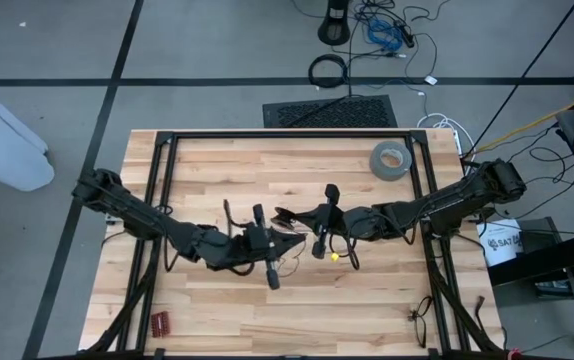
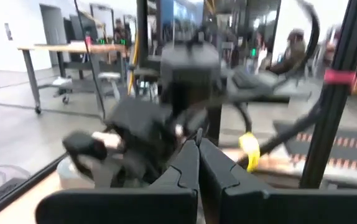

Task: Coil cords
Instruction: Coil the black wire onto the spool

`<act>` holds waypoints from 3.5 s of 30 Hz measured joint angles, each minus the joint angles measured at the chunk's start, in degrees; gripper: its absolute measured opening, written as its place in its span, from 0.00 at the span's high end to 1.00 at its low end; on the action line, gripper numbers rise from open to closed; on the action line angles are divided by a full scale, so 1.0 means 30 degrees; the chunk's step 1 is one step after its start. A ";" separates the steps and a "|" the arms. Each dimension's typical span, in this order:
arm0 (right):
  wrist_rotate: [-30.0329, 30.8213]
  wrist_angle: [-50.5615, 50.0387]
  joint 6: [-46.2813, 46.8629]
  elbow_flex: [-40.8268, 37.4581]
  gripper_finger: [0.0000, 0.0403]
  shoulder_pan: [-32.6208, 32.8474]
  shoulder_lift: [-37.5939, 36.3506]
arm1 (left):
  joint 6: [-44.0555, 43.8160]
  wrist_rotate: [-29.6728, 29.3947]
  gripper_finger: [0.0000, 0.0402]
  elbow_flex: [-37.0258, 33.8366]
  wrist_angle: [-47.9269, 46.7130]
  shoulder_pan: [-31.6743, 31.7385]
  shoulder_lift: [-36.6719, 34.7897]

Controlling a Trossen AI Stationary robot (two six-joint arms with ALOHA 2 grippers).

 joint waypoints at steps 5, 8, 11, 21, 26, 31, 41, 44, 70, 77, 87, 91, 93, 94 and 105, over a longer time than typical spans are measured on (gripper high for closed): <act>-0.0344 0.0012 0.0014 0.0000 1.00 -0.0037 0.0000 | -0.0295 0.0065 1.00 0.0000 0.1719 0.0781 -0.0029; -0.0337 0.0170 0.0013 0.0000 1.00 -0.0092 0.0000 | -0.0572 0.1221 1.00 0.0000 0.1627 0.0943 -0.0007; -0.0337 0.0564 -0.0003 0.0000 1.00 -0.0122 0.0000 | -0.0720 0.2109 1.00 0.0000 0.1604 0.0878 0.0323; -0.0452 0.0749 -0.0180 0.0000 1.00 -0.0117 0.0000 | -0.1057 0.2317 1.00 0.0000 0.1410 0.0809 0.1682; -0.0824 0.0789 -0.0188 0.0000 1.00 -0.0109 0.0000 | -0.1052 0.2309 0.95 0.0000 0.0734 0.0755 0.1665; -0.0833 0.0800 -0.0195 0.0000 1.00 -0.0109 -0.0006 | -0.1078 0.2196 0.83 0.0000 0.0376 0.0475 0.1676; -0.1357 0.0825 -0.0201 0.0000 1.00 -0.0117 -0.0007 | -0.2472 0.2410 0.74 0.0000 -0.1583 0.0062 0.1676; -0.1482 0.0846 -0.0195 0.0000 1.00 -0.0117 -0.0052 | -0.3449 0.2739 0.74 0.0000 -0.2810 -0.0247 0.1676; -0.1846 0.1115 -0.0413 0.0000 1.00 -0.0109 -0.0488 | -0.5093 -0.1081 0.74 0.0000 -0.3914 -0.7037 0.0588; -0.1839 0.1270 -0.0333 0.0000 1.00 -0.0109 -0.0668 | -0.6894 -0.9540 0.74 0.0000 -0.8345 -0.8424 0.0568; -0.1849 0.1018 -0.0195 0.0000 1.00 0.0330 -0.1857 | -0.8929 -1.0994 0.74 -0.2694 -0.9600 -0.5886 0.0670; -0.1872 0.0641 -0.0195 0.0000 1.00 0.0568 -0.2191 | -0.5189 -0.9748 0.74 -0.2745 -0.7344 -0.5095 0.0685; -0.1867 0.0672 -0.0209 0.0000 1.00 0.0561 -0.2312 | -0.3568 -0.7763 0.73 -0.2739 -0.6167 -0.4561 0.0686; -0.1861 0.0678 -0.0217 0.0000 1.00 0.0554 -0.2357 | -0.3162 -0.6847 0.72 -0.2739 -0.5824 -0.4219 0.0692; -0.2363 0.0656 0.0024 0.0000 1.00 0.0561 -0.2477 | -0.2599 -0.5387 0.46 -0.2739 -0.5869 -0.2193 0.0692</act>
